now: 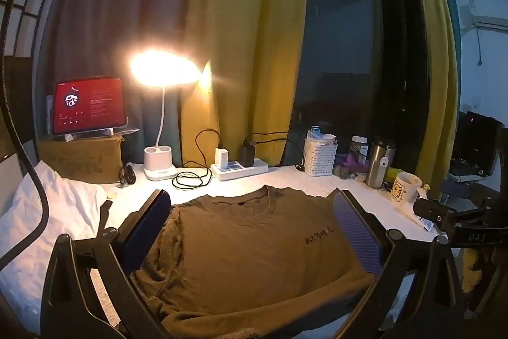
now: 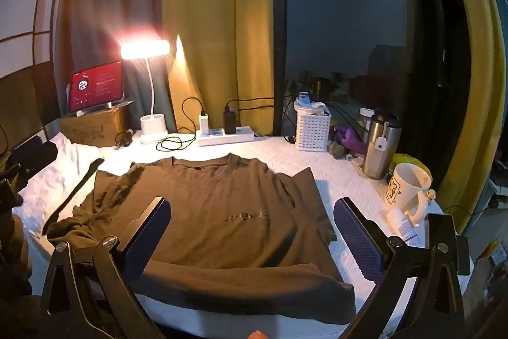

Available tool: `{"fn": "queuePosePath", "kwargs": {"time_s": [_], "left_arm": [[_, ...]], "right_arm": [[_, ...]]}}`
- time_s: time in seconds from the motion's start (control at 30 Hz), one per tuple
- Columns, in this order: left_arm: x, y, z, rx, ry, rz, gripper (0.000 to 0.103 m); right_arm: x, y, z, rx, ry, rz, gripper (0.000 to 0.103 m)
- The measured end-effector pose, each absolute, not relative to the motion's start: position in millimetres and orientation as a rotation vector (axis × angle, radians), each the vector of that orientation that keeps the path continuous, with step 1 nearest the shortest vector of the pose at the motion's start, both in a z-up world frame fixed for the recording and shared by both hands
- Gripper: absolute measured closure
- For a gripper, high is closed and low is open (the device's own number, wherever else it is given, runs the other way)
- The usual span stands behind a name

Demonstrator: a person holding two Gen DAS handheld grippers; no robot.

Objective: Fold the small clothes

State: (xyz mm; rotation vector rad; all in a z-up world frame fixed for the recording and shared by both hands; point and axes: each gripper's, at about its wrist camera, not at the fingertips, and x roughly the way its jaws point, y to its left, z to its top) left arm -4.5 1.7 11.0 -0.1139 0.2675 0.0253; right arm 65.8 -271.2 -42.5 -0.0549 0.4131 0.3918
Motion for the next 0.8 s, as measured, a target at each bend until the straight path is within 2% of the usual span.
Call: {"fn": "queuePosePath", "kwargs": {"time_s": [0.8], "left_arm": [[-7.4,4.3,10.5,-0.113,0.247,0.025,0.002]], "right_arm": [[63.0,-270.6,-39.9,-0.057,0.409,0.391,0.0]]}}
